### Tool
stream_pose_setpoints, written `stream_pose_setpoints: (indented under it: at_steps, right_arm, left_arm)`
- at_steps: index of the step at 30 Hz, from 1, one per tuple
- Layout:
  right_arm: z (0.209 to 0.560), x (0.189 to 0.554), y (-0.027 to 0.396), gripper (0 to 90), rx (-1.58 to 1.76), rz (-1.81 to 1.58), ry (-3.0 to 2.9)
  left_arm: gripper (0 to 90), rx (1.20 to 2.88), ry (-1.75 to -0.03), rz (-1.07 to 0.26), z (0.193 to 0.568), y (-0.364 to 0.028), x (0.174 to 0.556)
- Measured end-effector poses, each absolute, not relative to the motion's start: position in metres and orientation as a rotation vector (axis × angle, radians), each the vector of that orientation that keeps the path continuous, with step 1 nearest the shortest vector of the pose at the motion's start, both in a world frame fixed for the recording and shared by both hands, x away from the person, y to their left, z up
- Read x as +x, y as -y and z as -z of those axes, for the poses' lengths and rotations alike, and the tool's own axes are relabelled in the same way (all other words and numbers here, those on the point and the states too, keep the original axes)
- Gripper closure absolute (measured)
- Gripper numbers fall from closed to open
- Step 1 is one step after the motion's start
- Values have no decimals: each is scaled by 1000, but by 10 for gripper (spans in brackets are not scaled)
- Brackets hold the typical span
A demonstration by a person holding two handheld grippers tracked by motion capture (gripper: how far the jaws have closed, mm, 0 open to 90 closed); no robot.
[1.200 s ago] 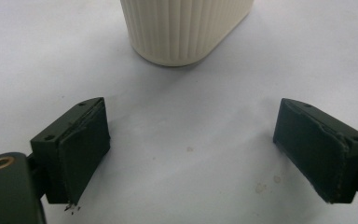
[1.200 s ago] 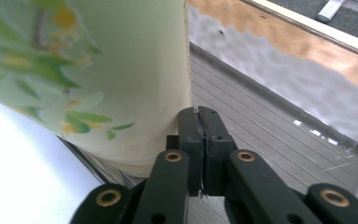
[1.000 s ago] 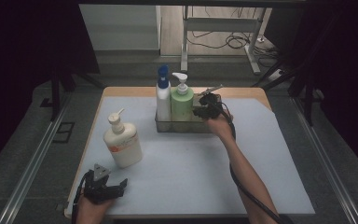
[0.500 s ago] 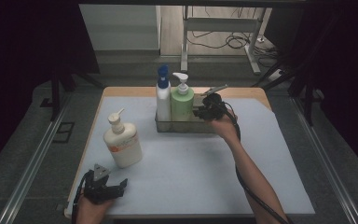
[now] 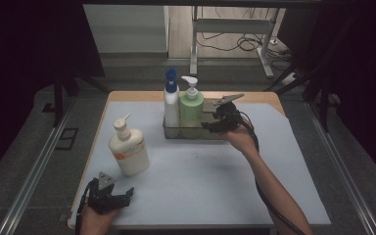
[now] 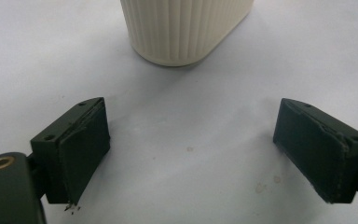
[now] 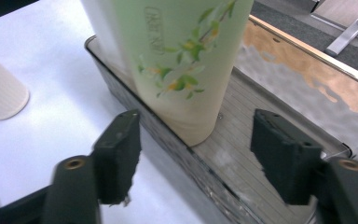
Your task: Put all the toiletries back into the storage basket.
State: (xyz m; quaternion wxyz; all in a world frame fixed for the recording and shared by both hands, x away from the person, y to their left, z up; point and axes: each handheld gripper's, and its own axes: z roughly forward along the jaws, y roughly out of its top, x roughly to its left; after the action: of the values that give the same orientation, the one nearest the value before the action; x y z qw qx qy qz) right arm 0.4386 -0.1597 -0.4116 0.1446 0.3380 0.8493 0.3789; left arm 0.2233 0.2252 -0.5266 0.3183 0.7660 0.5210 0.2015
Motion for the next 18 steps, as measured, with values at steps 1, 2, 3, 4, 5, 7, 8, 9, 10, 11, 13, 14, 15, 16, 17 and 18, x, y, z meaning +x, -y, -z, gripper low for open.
stream_pose_setpoints:
  at_steps: [1,2,3,4,5,7,8,9,10,11,13,14,15,16,17,18]
  right_arm:
    - [410,436,161,318,971,-1092,-2449]
    - [410,434,161,313,966,-1091,-2452]
    - [409,431,162,302,959,-1090,-2454]
    - [407,429,163,290,950,-1088,-2456]
    - [406,427,163,288,947,-1086,-2455]
    - [404,421,166,272,937,-1095,-2462]
    - [403,420,167,262,933,-1094,-2461]
    - [402,417,168,262,930,-1093,-2465]
    - [401,415,168,262,923,-1094,-2468]
    - [400,412,170,261,915,-1096,-2472]
    - [399,407,172,253,903,-1099,-2479]
    - [399,405,172,250,897,-1103,-2479]
    - [398,403,173,247,893,-1106,-2481]
    - [398,400,174,246,886,-1109,-2482]
    - [398,398,174,245,882,-1105,-2479]
    - [398,395,175,241,874,-1096,-2483]
  left_arm:
    - [103,2015,-1370,-530,527,-225,223]
    - [103,2015,-1370,-530,527,-225,223]
    - [103,2015,-1370,-530,527,-225,223]
    - [103,2014,-1371,-531,527,-225,223]
    - [103,2015,-1371,-530,527,-225,223]
    - [103,2015,-1370,-530,527,-225,223]
    - [103,2015,-1371,-532,527,-225,223]
    - [103,2015,-1371,-530,527,-225,223]
    - [103,2015,-1371,-530,527,-225,223]
    - [103,2015,-1371,-530,527,-225,223]
    - [103,2015,-1370,-530,527,-225,223]
    - [103,2015,-1371,-531,527,-225,223]
    - [103,2015,-1371,-530,527,-225,223]
    - [103,2016,-1370,-531,527,-225,223]
    - [103,2015,-1371,-532,527,-225,223]
    - [103,2016,-1370,-531,527,-225,223]
